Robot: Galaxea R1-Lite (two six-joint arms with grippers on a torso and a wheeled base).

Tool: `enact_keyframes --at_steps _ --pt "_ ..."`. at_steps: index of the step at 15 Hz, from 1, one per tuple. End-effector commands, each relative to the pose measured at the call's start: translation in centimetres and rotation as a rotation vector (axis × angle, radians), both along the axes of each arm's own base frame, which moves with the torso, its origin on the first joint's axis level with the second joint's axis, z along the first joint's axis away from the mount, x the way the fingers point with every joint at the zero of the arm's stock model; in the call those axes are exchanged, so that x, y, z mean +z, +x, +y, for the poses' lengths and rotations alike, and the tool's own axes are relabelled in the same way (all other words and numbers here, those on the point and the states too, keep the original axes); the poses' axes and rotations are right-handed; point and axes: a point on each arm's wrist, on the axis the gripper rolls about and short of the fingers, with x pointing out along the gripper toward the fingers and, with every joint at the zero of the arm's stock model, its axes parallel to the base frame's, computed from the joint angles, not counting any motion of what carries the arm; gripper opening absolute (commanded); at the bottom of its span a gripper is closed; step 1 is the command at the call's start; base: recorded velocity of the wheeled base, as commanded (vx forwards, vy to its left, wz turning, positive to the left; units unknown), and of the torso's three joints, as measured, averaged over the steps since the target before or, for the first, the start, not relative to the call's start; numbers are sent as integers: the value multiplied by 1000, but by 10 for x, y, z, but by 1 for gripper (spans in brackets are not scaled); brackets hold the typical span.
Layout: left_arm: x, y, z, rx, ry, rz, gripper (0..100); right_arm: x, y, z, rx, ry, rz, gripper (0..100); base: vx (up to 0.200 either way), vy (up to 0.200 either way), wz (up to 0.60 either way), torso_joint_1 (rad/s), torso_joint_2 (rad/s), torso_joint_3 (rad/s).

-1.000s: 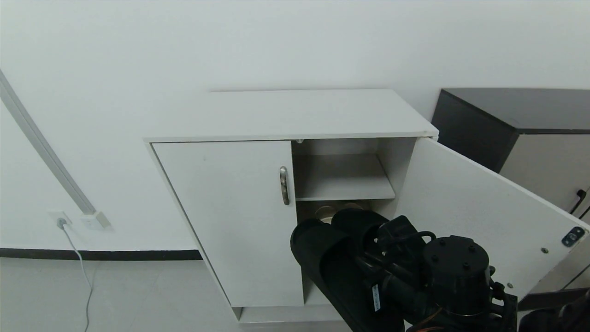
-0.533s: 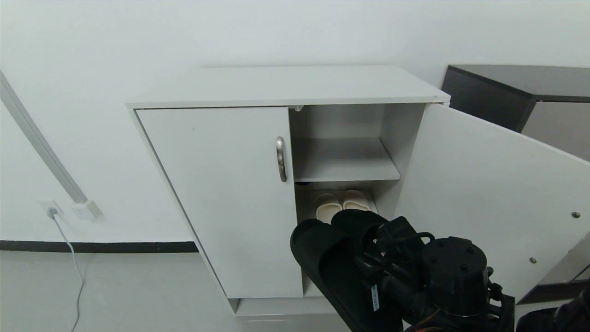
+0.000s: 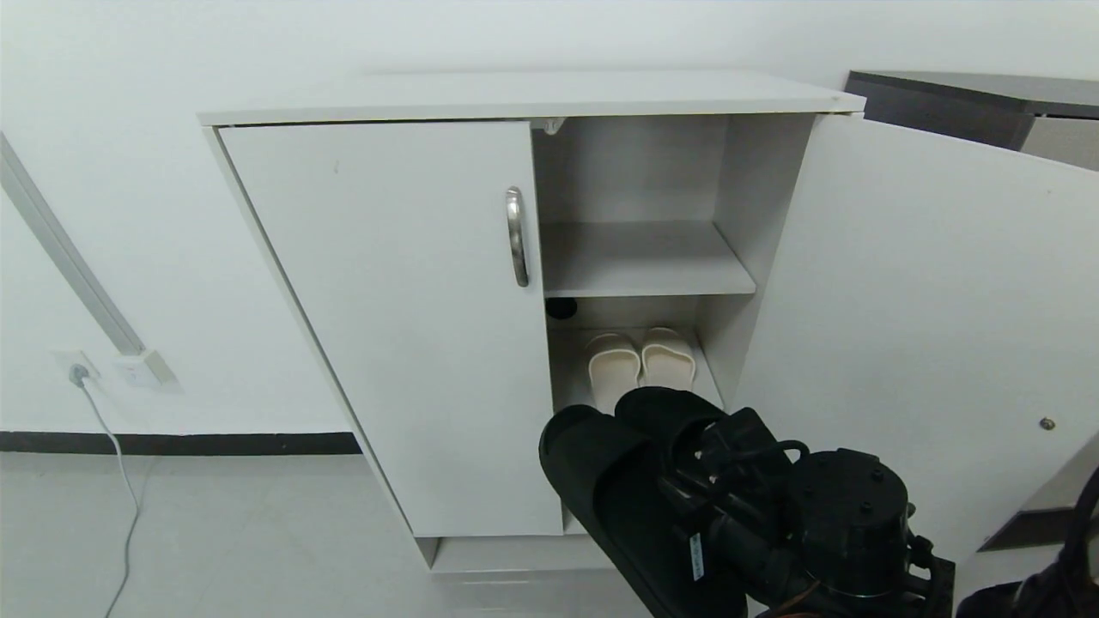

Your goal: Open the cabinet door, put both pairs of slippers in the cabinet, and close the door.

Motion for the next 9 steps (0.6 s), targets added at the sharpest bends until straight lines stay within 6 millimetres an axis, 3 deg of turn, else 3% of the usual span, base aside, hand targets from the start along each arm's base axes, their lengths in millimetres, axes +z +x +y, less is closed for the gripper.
enact_keyframes --at_steps 1,9 --pt "0 0 0 0 -1 1 0 -5 1 1 -2 -12 10 0 0 0 0 -2 119 119" --pt "0 0 0 5 -2 -1 0 -8 4 -7 -14 -20 -45 0 0 0 0 0 8 5"
